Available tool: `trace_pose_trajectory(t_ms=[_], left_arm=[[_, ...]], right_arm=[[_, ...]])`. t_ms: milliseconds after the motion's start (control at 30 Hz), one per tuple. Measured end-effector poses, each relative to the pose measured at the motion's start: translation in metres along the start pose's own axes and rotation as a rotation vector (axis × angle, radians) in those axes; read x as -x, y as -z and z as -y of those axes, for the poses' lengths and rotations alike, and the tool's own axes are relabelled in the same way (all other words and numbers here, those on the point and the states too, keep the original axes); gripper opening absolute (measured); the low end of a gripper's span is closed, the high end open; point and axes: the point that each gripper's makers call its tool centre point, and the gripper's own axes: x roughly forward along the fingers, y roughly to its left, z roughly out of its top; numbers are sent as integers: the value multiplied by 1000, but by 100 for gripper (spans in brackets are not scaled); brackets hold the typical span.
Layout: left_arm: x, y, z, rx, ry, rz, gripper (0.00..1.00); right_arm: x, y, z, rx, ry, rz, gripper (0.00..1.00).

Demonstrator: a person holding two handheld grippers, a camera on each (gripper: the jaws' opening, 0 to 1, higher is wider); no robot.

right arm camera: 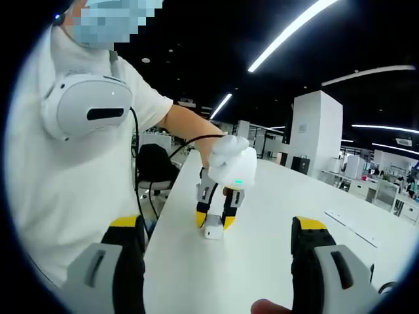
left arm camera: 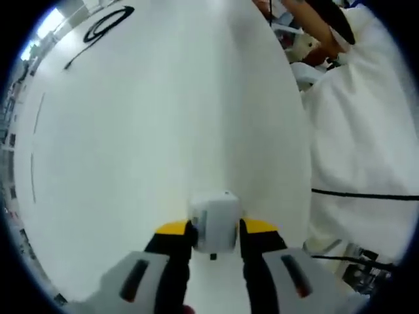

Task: Plug the desk Type‑C cable into the charger adapter.

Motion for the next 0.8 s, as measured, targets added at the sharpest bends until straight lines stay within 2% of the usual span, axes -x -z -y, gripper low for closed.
trace_pose_trajectory(t_ms=[533,633,733,800], left_arm=[[0,-1,1,33,11,15,26],[-1,0,4,42,28,17,32],[1,1,3,35,24,22,28],[2,1,1,33,21,31,28]], right_arm=[[1,-1,-1,6,-2,-2,94],[1,-1,-2,7,0,-4,94],[1,-1,-2,7,0,-3,94],[1,-1,-2,7,-3,-2,94]])
